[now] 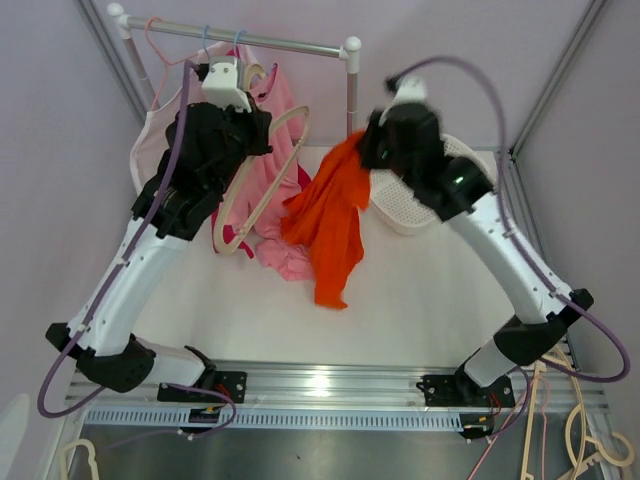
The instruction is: Remove the t-shirt from the hanger
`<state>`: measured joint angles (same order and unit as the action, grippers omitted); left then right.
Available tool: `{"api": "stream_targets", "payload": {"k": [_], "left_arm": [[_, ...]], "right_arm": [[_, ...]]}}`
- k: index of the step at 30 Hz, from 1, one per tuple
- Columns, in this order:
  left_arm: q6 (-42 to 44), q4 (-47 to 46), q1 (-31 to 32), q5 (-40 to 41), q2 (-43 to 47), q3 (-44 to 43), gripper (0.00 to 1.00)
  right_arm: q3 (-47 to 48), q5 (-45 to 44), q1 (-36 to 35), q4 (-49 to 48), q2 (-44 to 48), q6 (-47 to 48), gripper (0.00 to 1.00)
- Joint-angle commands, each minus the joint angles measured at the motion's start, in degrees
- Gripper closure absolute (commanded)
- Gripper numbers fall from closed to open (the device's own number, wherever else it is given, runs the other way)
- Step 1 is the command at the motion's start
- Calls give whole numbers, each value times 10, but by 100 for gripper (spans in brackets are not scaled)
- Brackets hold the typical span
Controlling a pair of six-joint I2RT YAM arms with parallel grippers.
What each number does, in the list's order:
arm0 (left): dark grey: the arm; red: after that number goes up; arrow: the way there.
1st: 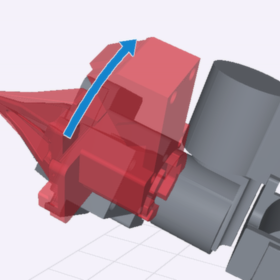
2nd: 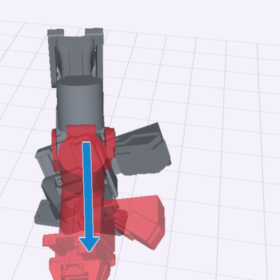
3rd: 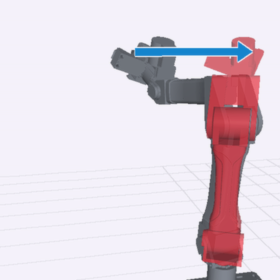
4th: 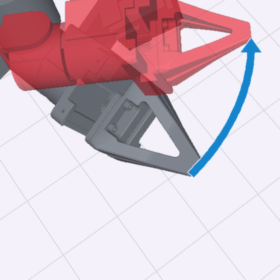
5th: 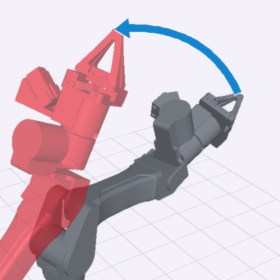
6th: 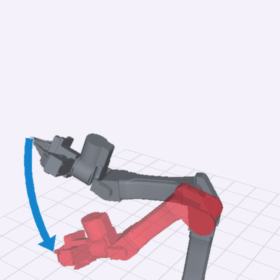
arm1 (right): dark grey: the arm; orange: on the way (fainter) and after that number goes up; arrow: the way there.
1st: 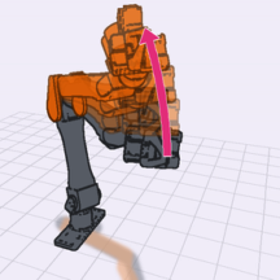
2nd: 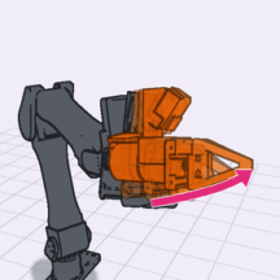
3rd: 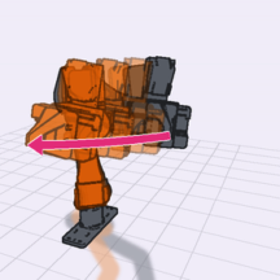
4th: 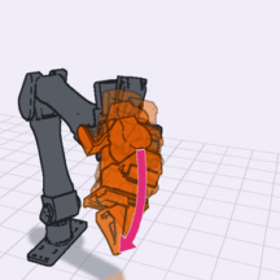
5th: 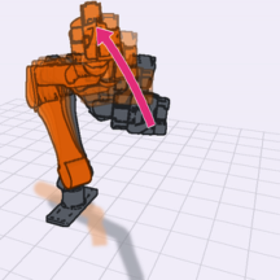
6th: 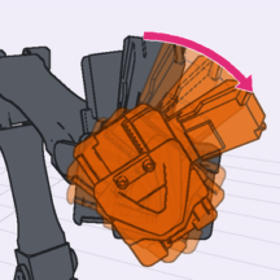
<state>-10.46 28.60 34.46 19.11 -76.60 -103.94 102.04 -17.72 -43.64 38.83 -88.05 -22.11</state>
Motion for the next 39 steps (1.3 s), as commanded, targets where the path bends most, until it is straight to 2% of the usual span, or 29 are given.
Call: {"api": "stream_targets", "payload": {"k": [1,3,5,6,7,8,9,11,14,15,16,18,19,20,21,23,26,28,31,32,33,34,35,39], "left_arm": [[17,-67,-6,12,-7,-35,99],[18,-75,-14,16,-26,-40,99],[17,-75,-21,24,-44,-60,99],[18,-74,-31,22,-65,-67,99],[18,-79,-35,17,-73,-78,99],[21,-89,-40,16,-79,-78,99],[26,-104,-47,13,-85,-67,99],[49,-167,-50,2,-86,-44,99],[62,-198,-59,-20,-104,-47,99],[63,-201,-64,-28,-111,-61,99],[63,-202,-66,-34,-122,-65,99],[64,-209,-70,-57,-130,-69,99],[65,-216,-71,-68,-133,-71,99],[69,-220,-72,-80,-144,-72,99],[73,-225,-74,-86,-150,-77,99],[77,-218,-80,-97,-176,-99,99],[76,-205,-88,-104,-205,-131,99],[76,-207,-92,-110,-213,-143,99],[73,-188,-98,-118,-232,-168,99],[72,-183,-99,-118,-236,-175,99],[70,-182,-99,-120,-235,-174,99],[64,-182,-99,-123,-233,-170,99],[60,-183,-99,-125,-231,-154,99],[40,-204,-99,-153,-218,-123,99]], "right_arm": [[281,12,72,27,-38,56,100],[405,6,107,8,-117,101,100],[511,-1,130,-36,-156,143,100],[503,-13,140,-72,-164,158,100],[466,-27,149,-198,-151,176,100],[360,-41,153,-281,-137,196,100],[309,-51,158,-438,-123,230,100],[283,-50,190,-493,-133,233,100],[455,-12,240,-357,-237,172,100],[484,-14,242,-324,-253,169,100],[471,-15,244,-321,-259,169,100],[396,-27,245,-366,-227,175,100],[282,-35,245,-392,-206,174,100],[220,-47,245,-431,-162,172,100],[115,-74,247,-477,-143,168,100],[44,-100,255,-487,-115,139,100],[-19,-108,286,-428,-101,76,100],[-16,-109,305,-316,-117,52,100],[61,-81,337,-105,-169,-15,65],[98,-85,341,-63,-179,-28,60],[101,-87,343,-31,-185,-36,51],[96,-87,344,-35,-173,-34,31],[73,-83,344,-58,-162,-29,1],[6,-74,344,-133,-91,-11,1]]}}
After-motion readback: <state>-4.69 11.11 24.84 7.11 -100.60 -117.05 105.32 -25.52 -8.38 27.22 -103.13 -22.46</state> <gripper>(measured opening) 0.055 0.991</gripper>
